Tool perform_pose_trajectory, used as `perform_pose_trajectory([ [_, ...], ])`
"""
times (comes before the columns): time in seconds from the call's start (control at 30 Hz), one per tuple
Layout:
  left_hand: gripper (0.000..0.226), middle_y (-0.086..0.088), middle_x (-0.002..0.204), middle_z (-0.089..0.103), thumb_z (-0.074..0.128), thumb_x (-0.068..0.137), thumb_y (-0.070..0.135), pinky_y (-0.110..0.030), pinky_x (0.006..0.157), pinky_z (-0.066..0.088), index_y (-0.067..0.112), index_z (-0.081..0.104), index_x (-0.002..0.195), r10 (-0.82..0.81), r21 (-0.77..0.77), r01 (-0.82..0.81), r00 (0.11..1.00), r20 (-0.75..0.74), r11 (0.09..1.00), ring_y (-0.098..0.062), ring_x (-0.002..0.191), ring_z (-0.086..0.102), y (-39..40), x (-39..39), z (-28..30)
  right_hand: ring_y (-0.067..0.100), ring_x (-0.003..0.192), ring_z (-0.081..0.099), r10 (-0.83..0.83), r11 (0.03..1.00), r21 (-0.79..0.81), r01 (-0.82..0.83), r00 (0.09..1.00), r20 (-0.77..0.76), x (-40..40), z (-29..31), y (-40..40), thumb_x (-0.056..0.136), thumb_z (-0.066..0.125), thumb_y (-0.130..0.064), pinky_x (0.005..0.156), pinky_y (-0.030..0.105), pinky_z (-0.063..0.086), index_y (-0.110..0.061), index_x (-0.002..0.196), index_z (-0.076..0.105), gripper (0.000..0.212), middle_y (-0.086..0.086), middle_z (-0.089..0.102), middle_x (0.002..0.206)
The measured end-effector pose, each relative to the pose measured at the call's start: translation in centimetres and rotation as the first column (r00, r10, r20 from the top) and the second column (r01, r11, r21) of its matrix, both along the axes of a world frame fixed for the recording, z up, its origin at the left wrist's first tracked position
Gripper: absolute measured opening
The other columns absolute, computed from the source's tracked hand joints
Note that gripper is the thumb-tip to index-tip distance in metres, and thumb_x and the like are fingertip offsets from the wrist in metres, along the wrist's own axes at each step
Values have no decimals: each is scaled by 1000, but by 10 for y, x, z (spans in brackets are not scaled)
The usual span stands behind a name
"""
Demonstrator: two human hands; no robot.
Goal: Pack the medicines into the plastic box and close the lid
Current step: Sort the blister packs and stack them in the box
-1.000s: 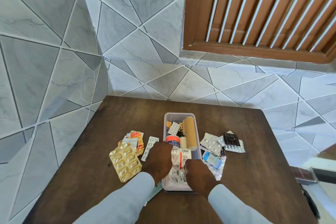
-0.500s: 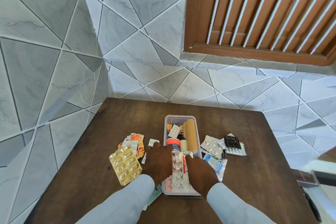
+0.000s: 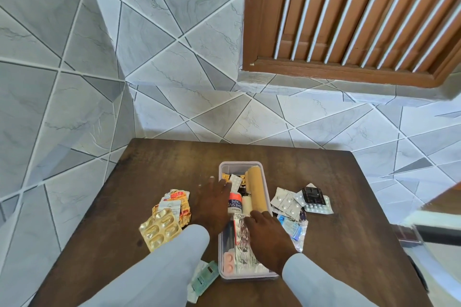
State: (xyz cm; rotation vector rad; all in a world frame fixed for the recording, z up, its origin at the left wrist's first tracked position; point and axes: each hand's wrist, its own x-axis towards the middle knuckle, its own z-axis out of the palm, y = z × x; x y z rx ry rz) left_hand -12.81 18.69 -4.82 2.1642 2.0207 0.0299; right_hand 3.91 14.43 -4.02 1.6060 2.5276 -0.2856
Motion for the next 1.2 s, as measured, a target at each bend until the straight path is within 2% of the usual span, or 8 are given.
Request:
perform_pose_trajectory([
  [0.13, 81, -4, 161, 20, 60, 88, 51, -56, 119, -1, 29, 15, 152, -171, -68, 166, 982, -76, 984, -34, 150, 4, 13, -2, 7, 28, 130, 41, -27, 1000, -5, 27, 999, -38, -6, 2, 0, 92, 56, -32, 112, 43, 33, -24, 140, 37, 52, 2, 40, 147],
  [0.23, 75, -5, 158, 28, 61, 88, 47, -53, 119, 1, 27, 23, 150, -176, -46, 172, 980, -92, 984, -34, 148, 12, 17, -4, 16, 28, 128, 42, -83, 997, -10, 82, 996, -35, -11, 5, -2, 91, 57, -31, 110, 42, 35, -22, 139, 38, 53, 2, 42, 144],
  [0.43, 64, 0, 161, 21, 57, 93, 33, -55, 119, -2, 30, 27, 149, -213, -1, 213, 977, -15, 977, -32, 150, 4, 15, 4, 21, 26, 120, 51, -141, 990, -11, 141, 986, -85, -14, 9, -4, 97, 46, -29, 105, 38, 43, -20, 135, 44, 39, 3, 49, 138],
  [0.53, 41, 5, 153, 39, 49, 97, 31, -54, 120, -2, 29, 49, 138, -285, 7, 284, 958, 40, 959, -28, 149, 12, 18, 15, 16, 25, 110, 59, -179, 982, 49, 184, 979, -94, -12, 9, -4, 93, 58, -28, 97, 39, 51, -20, 126, 55, 34, 3, 60, 125],
  [0.63, 32, 4, 147, 47, 54, 96, 33, -57, 118, 0, 26, 60, 127, -333, -3, 333, 942, -37, 943, -29, 147, 17, 19, 25, 11, 25, 78, 63, -193, 961, 197, 195, 981, -30, -4, 8, -2, 66, 86, -30, 71, 39, 59, -18, 92, 71, 32, 4, 70, 89],
  [0.8, 31, 3, 140, 54, 59, 93, 37, -53, 118, 0, 24, 67, 120, -220, -118, 221, 975, 21, 968, -26, 145, 21, 33, 34, 16, 28, 65, 59, -219, 927, 301, 223, 975, -48, 13, 2, 19, 54, 85, -15, 53, 36, 51, -16, 73, 67, 27, 7, 61, 74],
  [1.03, 41, 0, 144, 51, 62, 88, 39, -53, 118, 5, 28, 58, 128, -168, -225, 166, 986, 11, 960, -28, 146, 20, 40, 47, 28, 28, 72, 62, -130, 965, 210, 159, 981, -146, 21, -5, 44, 62, 81, -21, 57, 38, 54, -17, 81, 66, 25, 7, 64, 82],
  [1.2, 39, -5, 131, 57, 67, 81, 30, -39, 109, 34, 31, 61, 119, -61, -181, 76, 994, 87, 981, -28, 131, 40, 47, 46, 22, 25, 73, 61, -44, 977, 195, 90, 972, -230, 30, -8, 54, 57, 83, -13, 56, 34, 54, -18, 84, 64, 33, 4, 63, 83],
])
